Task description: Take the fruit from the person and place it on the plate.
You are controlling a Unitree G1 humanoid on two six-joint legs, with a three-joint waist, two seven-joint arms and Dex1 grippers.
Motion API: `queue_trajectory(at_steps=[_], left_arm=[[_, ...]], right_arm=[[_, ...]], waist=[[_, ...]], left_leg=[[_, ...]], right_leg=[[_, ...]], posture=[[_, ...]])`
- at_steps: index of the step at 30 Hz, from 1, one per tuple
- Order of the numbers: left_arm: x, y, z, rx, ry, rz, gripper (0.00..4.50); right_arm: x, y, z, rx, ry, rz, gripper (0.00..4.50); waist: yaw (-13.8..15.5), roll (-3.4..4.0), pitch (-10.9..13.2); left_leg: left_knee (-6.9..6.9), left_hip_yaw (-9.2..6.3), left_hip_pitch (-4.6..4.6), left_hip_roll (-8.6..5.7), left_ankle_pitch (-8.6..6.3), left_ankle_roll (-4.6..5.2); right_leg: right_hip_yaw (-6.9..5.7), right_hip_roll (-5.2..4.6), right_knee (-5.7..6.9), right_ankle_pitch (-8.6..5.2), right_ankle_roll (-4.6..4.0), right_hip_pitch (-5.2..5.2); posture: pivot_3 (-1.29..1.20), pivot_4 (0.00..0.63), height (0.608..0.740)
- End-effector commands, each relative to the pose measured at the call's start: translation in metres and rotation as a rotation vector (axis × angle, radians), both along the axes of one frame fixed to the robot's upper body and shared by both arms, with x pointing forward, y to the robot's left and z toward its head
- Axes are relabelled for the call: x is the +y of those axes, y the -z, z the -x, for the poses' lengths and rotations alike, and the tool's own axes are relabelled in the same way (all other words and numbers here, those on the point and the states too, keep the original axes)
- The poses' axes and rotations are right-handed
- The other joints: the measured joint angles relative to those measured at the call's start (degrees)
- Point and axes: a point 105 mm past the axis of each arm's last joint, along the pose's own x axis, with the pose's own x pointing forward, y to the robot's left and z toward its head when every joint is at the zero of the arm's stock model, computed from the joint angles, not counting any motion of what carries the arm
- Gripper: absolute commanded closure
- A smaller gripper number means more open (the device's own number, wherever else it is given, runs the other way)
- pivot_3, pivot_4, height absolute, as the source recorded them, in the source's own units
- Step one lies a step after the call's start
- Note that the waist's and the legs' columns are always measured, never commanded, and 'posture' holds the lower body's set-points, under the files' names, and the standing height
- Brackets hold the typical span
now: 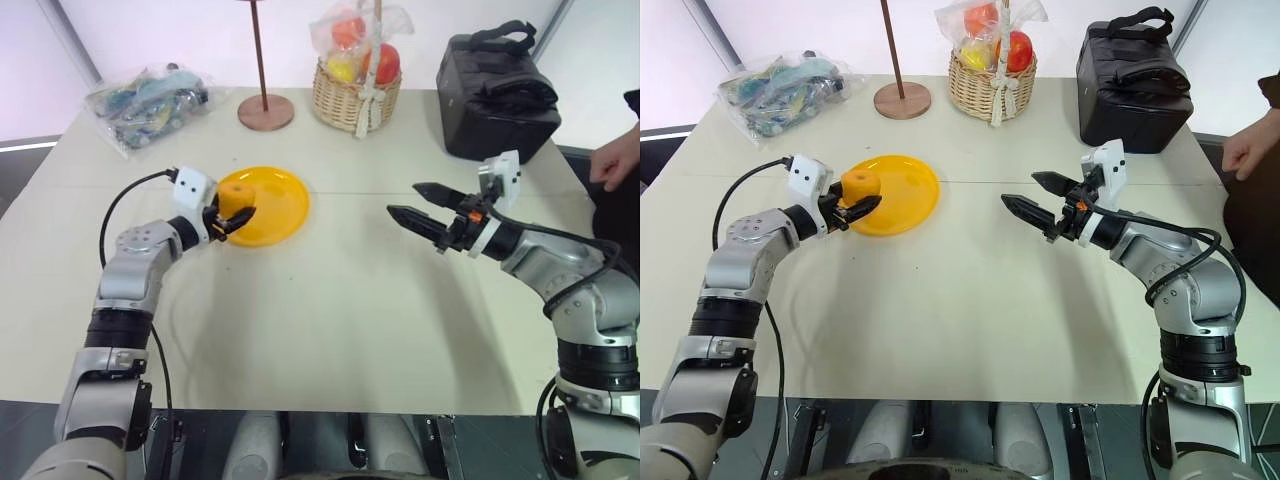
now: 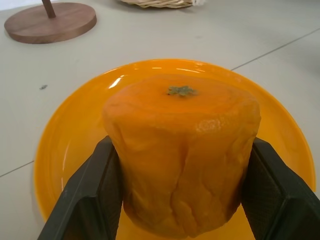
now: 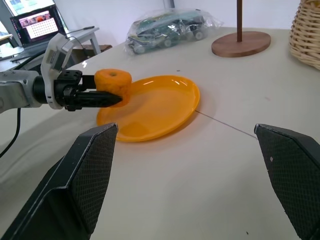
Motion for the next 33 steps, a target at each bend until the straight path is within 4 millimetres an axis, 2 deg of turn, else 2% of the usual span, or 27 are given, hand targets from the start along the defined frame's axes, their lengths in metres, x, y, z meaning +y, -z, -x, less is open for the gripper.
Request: queue_trajectory(at_steps=[1,5,10,14,17,19,25,29,33], left_arm=[[0.001,-0.020,-0.003,-0.073,0.003,0.014,0.03],[-0.001,-0.026,-0.002,-0.098,0.017,0.036,0.03],[0.006,-0.039,-0.001,-0.136,-0.001,0.029,0.03],[0.033,-0.082,0.008,-0.228,-0.057,0.099,0.03],[0.053,-0.095,0.020,-0.246,-0.099,0.103,0.03],[0.067,-0.092,0.033,-0.221,-0.132,0.106,0.03],[0.098,-0.066,0.078,-0.108,-0.203,0.081,0.03],[0.112,-0.058,0.096,-0.089,-0.270,0.071,0.03],[0.120,-0.059,0.109,-0.102,-0.319,0.075,0.03]], right_arm=[[0.003,-0.014,0.005,-0.068,-0.007,-0.002,0.00],[0.003,-0.013,0.004,-0.066,-0.004,-0.003,0.00],[0.004,-0.013,0.003,-0.064,-0.004,-0.005,0.00],[0.003,-0.015,0.001,-0.067,-0.001,-0.004,0.00],[-0.002,-0.014,-0.001,-0.068,0.011,0.002,0.00],[-0.007,-0.014,-0.005,-0.077,0.042,0.011,0.00],[-0.025,-0.017,-0.026,-0.125,0.152,0.023,0.00],[-0.020,-0.014,-0.032,-0.127,0.145,0.020,0.00],[-0.011,-0.001,-0.035,-0.093,0.111,0.029,0.00]], waist=[[-0.01,0.00,0.00],[-0.02,0.00,0.00],[-0.03,0.00,0.00],[-0.22,-0.03,0.02],[-0.30,-0.03,0.02],[-0.26,-0.01,0.01],[-0.23,-0.03,0.03],[0.07,-0.04,0.03],[-0.11,-0.04,0.03]], left_leg=[[0.00,0.00,0.00,0.00,0.00,0.00],[0.00,-0.01,0.00,0.00,0.00,0.00],[0.00,-0.01,0.00,0.00,0.00,0.00],[0.00,-0.02,-0.02,0.02,0.00,0.00],[-0.02,-0.02,-0.03,0.03,0.00,0.00],[-0.03,-0.02,-0.02,0.03,0.00,0.00],[-0.04,0.02,0.05,0.05,0.00,0.00],[-0.02,-0.03,0.04,0.04,0.00,0.00],[-0.04,-0.01,0.05,0.04,0.00,0.00]], right_leg=[[0.00,0.00,0.00,0.00,0.00,0.00],[0.00,0.00,0.00,0.00,0.00,0.00],[-0.01,0.00,0.00,0.00,0.00,0.00],[-0.01,0.01,0.02,0.00,0.00,-0.04],[0.00,0.02,0.03,0.00,0.00,-0.06],[0.00,0.01,0.02,0.00,0.00,-0.05],[0.05,-0.02,0.02,0.00,0.00,-0.03],[0.00,-0.05,0.03,-0.01,-0.01,0.01],[0.02,-0.05,0.01,-0.01,-0.01,0.01]], posture=[[0.00,0.150,0.740],[0.00,0.150,0.740],[0.00,0.150,0.740],[0.00,0.150,0.740],[0.00,0.150,0.740],[0.00,0.150,0.740],[0.00,0.150,0.740],[0.00,0.150,0.740],[0.00,0.150,0.740]])
